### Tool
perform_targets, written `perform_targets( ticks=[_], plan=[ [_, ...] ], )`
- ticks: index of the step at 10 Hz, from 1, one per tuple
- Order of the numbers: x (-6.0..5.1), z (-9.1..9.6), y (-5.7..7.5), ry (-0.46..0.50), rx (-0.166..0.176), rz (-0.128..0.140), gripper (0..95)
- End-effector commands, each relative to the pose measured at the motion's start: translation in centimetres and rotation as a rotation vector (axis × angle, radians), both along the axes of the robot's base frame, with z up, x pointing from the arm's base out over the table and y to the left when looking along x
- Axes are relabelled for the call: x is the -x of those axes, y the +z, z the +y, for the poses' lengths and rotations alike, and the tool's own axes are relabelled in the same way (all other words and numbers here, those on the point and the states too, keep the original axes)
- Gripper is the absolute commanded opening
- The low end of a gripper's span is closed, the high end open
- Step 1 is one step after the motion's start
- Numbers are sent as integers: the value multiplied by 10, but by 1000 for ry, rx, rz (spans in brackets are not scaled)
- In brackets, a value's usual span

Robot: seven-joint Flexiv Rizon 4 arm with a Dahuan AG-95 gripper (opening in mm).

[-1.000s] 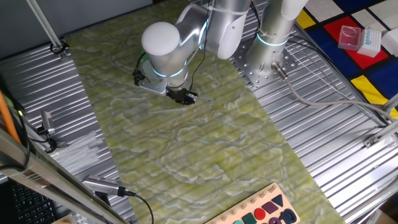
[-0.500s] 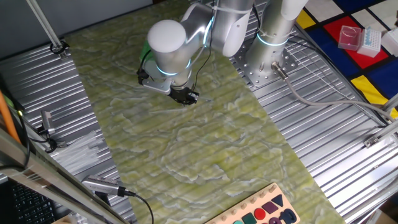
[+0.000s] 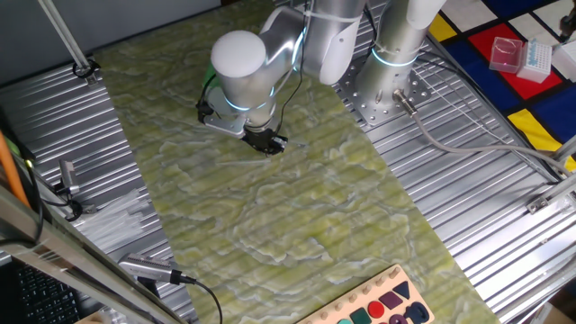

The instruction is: Insert a large pipette tip into the holder for large pipette tips

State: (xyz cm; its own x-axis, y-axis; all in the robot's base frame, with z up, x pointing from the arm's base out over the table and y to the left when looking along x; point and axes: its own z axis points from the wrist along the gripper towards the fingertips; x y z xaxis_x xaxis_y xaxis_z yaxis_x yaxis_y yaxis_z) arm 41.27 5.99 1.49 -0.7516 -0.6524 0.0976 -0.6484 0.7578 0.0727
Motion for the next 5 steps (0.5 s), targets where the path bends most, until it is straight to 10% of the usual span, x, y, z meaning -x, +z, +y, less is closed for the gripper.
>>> perform_targets(
  ticks=[1, 5],
  plan=[
    [-1, 4, -1, -18, -7, -2, 0],
    [-6, 13, -1, -56, -11, -10, 0]
  ],
)
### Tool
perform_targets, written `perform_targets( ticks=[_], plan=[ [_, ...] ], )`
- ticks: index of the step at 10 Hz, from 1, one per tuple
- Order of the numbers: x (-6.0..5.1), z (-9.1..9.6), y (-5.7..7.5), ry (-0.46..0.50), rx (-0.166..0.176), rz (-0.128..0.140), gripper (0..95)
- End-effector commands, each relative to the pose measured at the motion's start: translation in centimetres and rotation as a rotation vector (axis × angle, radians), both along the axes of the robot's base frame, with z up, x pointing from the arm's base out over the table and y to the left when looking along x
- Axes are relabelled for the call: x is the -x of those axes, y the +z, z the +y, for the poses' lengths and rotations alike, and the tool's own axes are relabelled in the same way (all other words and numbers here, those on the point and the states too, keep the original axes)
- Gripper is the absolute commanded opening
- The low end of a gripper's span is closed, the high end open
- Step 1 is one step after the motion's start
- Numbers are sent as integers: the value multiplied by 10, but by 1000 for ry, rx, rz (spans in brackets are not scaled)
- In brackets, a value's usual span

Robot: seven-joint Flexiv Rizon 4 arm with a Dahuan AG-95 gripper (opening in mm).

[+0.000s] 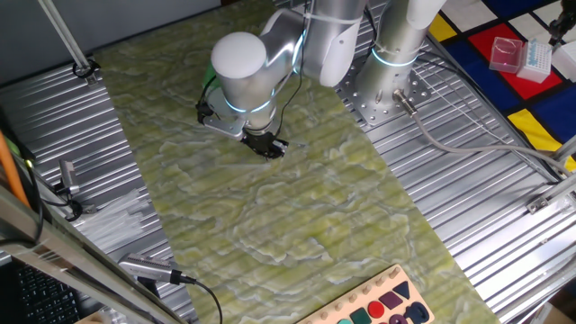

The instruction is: Insert a large pipette tip into the holder for large pipette tips

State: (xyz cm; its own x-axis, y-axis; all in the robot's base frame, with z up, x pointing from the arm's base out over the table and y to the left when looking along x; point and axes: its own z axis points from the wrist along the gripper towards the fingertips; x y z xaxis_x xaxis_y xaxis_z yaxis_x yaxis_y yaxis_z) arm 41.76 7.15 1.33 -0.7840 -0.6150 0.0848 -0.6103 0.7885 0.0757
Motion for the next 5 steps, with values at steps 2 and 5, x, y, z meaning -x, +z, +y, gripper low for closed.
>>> perform_targets(
  ticks=[2, 5],
  plan=[
    [-3, 1, 1, -15, -4, -2, 0],
    [-13, 3, 2, -33, -7, -3, 0]
  ],
)
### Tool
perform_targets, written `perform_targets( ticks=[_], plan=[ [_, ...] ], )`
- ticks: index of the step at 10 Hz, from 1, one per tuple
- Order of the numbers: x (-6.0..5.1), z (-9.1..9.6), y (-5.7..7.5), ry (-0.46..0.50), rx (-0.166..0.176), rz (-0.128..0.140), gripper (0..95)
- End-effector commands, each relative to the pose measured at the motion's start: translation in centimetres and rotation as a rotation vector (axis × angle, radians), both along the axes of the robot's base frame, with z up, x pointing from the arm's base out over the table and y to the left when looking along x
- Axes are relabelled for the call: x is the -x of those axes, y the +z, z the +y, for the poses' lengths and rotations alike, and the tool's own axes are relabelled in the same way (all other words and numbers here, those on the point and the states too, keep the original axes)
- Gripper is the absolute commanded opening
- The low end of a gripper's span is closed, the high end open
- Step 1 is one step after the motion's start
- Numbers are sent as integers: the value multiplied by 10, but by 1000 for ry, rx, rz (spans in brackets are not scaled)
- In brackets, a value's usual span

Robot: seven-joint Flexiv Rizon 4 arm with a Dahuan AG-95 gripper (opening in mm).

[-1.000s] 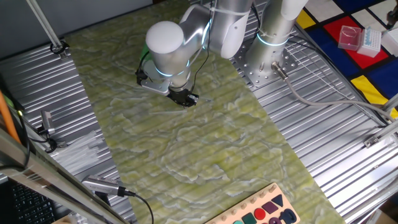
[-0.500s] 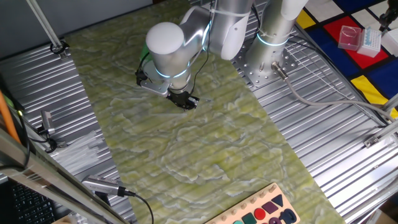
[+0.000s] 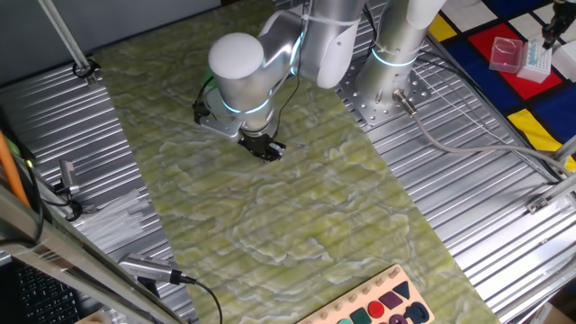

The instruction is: Insert a large pipette tip into the holder for large pipette tips

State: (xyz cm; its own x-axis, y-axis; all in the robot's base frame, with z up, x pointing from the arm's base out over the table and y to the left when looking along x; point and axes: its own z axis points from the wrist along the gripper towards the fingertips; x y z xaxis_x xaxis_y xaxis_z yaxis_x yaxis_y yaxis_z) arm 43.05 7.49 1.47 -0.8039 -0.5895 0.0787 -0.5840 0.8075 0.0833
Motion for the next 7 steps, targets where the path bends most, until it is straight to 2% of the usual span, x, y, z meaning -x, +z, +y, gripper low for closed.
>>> perform_targets(
  ticks=[1, 7],
  plan=[
    [-3, 2, 1, -13, 4, -2, 0],
    [-15, 21, -1, -79, 3, -7, 0]
  ],
)
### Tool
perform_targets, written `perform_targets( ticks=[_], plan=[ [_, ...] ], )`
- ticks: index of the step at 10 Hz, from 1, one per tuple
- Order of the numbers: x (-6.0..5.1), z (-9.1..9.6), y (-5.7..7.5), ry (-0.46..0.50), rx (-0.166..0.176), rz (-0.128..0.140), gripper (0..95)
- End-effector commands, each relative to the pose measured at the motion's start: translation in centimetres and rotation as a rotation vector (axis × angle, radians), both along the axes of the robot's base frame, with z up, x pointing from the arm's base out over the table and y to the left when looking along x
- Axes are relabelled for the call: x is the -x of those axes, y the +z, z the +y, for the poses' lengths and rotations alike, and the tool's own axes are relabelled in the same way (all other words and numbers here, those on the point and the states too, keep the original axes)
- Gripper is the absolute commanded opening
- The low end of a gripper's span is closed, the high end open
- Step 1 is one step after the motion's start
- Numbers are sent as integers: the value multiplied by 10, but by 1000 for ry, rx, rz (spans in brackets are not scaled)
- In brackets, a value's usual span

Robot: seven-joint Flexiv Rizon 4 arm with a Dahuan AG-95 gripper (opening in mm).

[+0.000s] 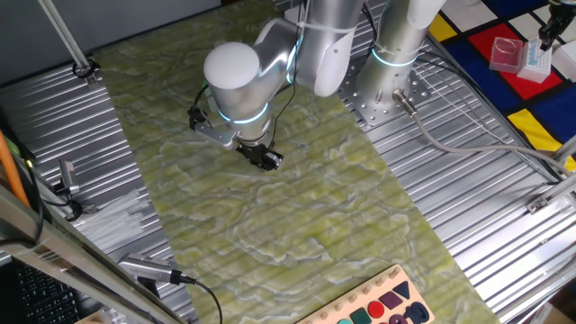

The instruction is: Insert a large pipette tip into the holder for large pipette tips

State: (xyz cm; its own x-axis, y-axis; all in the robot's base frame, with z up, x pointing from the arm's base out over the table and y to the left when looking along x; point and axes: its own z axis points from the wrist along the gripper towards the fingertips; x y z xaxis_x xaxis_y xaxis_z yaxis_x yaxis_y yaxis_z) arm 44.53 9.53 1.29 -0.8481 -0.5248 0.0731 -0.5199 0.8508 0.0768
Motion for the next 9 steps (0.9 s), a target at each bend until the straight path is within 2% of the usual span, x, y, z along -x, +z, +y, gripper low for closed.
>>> perform_targets(
  ticks=[1, 9],
  plan=[
    [-3, 2, 1, -5, 0, 1, 0],
    [-18, 12, 4, -50, 0, -2, 0]
  ],
)
